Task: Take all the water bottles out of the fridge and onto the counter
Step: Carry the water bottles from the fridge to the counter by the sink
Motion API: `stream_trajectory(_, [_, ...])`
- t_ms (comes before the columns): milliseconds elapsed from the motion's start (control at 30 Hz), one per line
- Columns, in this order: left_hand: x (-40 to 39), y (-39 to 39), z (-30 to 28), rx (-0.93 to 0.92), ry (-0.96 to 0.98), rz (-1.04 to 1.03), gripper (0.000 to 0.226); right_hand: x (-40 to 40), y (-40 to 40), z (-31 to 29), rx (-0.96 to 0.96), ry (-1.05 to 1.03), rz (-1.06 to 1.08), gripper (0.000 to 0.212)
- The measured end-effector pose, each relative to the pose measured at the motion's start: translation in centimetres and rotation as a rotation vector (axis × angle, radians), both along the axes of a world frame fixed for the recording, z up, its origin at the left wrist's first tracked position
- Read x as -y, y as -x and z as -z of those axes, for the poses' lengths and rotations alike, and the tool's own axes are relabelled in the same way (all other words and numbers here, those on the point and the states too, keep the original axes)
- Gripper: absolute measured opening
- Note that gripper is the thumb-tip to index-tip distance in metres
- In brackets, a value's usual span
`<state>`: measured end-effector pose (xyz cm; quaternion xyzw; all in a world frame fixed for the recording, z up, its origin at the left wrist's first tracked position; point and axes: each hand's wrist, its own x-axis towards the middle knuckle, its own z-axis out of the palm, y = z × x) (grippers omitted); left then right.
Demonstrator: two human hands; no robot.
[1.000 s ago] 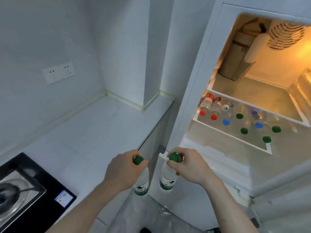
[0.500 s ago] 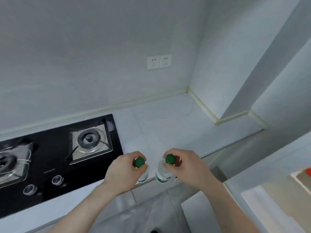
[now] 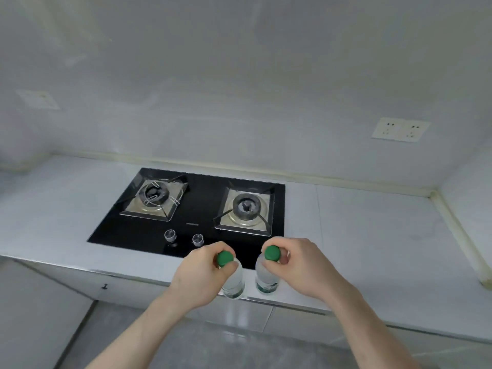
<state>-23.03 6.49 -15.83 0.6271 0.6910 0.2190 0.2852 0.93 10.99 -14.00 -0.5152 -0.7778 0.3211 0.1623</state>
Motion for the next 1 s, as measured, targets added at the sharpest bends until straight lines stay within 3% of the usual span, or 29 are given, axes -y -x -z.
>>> stream_trajectory(600, [13.1,29.4,-2.1,-0.026,-0.075,-0.391,0.009,3.3,32.7,-1.6,0.026,-0.090,-0.387,0.010])
stream_trajectory(1000, [18.3,41.8,-2.3,0.001,-0.127,-0.597,0.005,4.2,48.7,-3.2,0.009,-0.068,-0.616,0.017])
